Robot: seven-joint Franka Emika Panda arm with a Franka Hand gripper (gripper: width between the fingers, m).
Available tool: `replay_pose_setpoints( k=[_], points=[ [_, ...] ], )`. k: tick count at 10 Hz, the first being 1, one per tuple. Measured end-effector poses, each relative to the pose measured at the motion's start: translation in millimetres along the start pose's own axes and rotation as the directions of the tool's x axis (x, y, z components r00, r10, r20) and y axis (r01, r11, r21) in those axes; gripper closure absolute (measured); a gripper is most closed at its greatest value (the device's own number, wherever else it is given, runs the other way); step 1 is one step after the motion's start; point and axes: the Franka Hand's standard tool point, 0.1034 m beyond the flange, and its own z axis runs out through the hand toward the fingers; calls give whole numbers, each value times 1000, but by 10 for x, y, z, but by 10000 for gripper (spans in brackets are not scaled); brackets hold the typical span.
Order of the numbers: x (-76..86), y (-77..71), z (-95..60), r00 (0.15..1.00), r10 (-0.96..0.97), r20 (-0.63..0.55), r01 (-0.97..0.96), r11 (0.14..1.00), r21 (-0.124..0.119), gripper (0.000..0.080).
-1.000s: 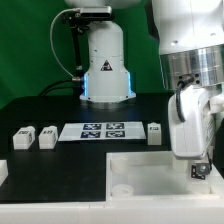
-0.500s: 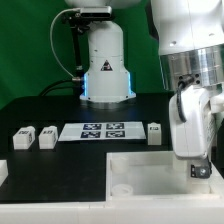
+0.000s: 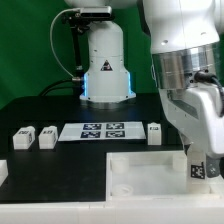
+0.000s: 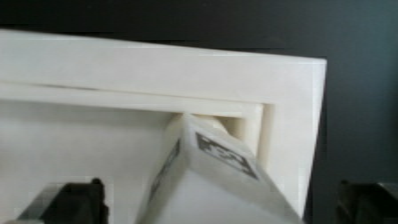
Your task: Assemble one leg
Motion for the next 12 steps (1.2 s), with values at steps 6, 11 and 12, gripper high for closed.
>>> replay_pose_setpoints(
  k=[6,11,12],
  points=[
    [53,-59,-67,662,-750,-9,747,661,-72,150],
    [63,-61,-66,724,-690,-17,687,723,-69,398],
    [81,-59,-68,782,-623,-24,620,781,-68,504]
  ],
)
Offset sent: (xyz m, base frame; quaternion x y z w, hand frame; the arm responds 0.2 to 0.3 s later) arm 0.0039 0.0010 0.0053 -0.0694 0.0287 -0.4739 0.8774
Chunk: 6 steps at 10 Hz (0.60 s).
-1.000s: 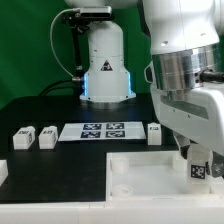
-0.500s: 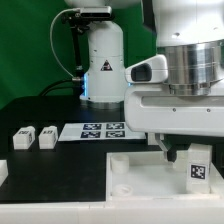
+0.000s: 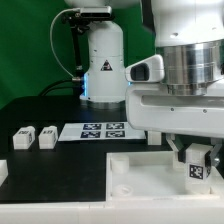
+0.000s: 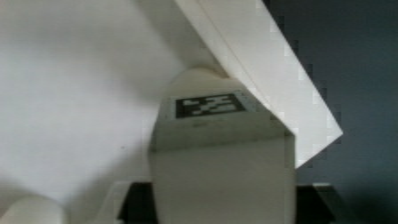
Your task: Assemble one leg
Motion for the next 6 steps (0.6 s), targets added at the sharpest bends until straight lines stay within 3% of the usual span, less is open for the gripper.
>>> replay_pose_setpoints(
  k=[2,4,6],
  points=[
    [8,21,1,973,233,3,-233,973,-3,504],
    [11,58,3,826,562,40,-562,827,-7,504],
    [-16,65,5,641,764,66,-765,644,-17,504]
  ],
)
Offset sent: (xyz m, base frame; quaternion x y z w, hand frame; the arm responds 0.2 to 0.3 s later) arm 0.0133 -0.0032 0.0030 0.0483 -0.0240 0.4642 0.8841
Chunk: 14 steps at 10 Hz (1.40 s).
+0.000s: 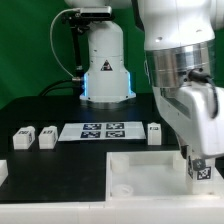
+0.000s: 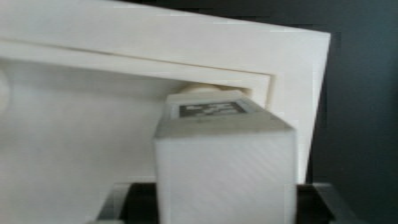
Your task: Assemble one leg
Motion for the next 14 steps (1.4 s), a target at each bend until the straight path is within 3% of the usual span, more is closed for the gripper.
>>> replay_pose_setpoints(
  k=[3,6,7,8,9,12,14],
  points=[
    [-5,5,-3,959,285,12,-285,959,2,505],
    [-1,14,15,952,305,6,-305,952,4,482],
    [0,16,19,952,305,5,-305,952,4,290],
    [-1,16,19,952,305,5,-305,952,4,181],
    [-9,24,1,954,300,7,-300,954,4,181],
    [-133,12,-406,957,288,44,-289,957,17,151],
    [-151,-1,-441,957,286,48,-287,958,23,150]
  ],
)
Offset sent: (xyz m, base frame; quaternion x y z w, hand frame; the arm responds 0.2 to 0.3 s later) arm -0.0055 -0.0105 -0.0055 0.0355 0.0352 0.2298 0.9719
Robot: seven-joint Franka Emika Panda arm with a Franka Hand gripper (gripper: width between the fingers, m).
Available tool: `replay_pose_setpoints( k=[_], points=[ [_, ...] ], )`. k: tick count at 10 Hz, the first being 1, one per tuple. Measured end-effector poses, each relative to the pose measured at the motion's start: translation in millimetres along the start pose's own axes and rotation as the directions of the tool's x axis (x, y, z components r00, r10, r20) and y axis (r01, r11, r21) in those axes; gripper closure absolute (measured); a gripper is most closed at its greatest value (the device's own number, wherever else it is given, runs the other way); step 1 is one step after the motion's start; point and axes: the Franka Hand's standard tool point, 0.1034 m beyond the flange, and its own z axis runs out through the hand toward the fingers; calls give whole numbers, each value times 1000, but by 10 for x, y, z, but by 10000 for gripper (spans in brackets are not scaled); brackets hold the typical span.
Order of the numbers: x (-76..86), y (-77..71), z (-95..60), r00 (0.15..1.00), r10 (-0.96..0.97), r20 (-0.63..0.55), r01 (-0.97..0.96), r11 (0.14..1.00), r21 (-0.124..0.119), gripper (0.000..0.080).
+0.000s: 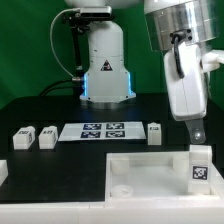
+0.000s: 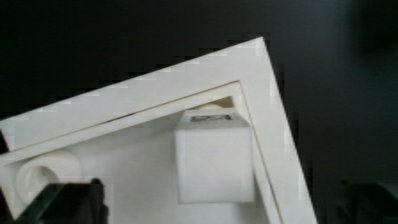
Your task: Assemble one leg
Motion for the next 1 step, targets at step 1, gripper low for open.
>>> replay_pose_setpoints(
  k=[1],
  points=[
    [3,2,8,1000,0,-1,0,1000,-1,150]
  ],
)
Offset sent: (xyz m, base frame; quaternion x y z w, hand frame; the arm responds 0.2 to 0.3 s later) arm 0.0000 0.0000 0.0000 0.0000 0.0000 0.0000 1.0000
